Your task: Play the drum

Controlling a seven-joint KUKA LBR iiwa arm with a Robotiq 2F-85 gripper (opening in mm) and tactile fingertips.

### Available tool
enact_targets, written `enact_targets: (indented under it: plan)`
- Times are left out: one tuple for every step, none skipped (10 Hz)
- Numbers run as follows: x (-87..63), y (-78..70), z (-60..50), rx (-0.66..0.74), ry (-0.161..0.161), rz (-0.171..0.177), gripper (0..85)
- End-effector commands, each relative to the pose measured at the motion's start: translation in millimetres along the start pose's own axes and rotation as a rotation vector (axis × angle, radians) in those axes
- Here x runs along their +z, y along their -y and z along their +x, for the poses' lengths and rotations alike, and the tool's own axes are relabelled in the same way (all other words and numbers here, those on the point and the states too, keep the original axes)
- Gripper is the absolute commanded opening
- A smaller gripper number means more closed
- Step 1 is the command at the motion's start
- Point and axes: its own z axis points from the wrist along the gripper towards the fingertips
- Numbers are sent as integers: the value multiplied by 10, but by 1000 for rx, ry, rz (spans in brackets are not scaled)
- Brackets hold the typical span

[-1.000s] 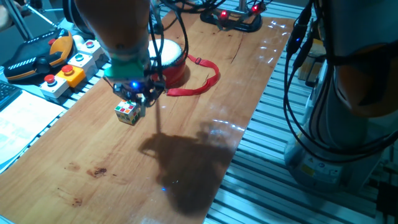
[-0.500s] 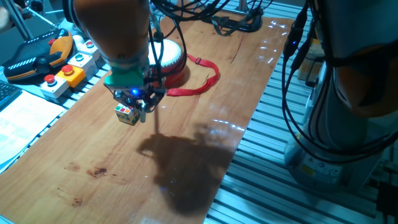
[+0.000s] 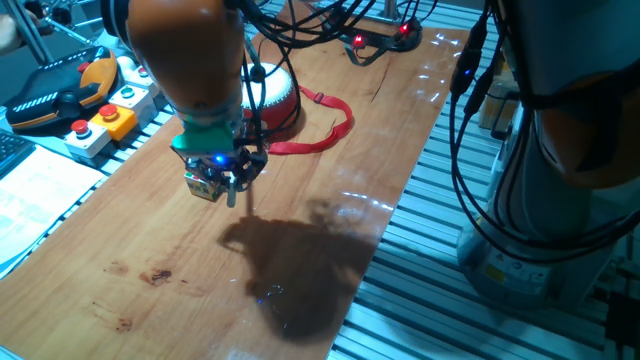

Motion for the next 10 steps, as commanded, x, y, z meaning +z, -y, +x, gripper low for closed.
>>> enact_targets:
  plan:
    - [18,1,7,0,0,0,7]
    - [49,3,17,0,2,-4,7]
    - [88,3,25,4,2,-8,7]
    - [115,4,30,5,2,-10,7]
    - [135,5,31,7,4,-10,7]
    - [156,6,31,8,4,-12,7]
    - [187,6,31,10,5,-13,7]
    - [213,8,34,10,5,-13,7]
    - [233,11,38,10,3,-14,7]
    - [249,14,46,14,2,-17,7]
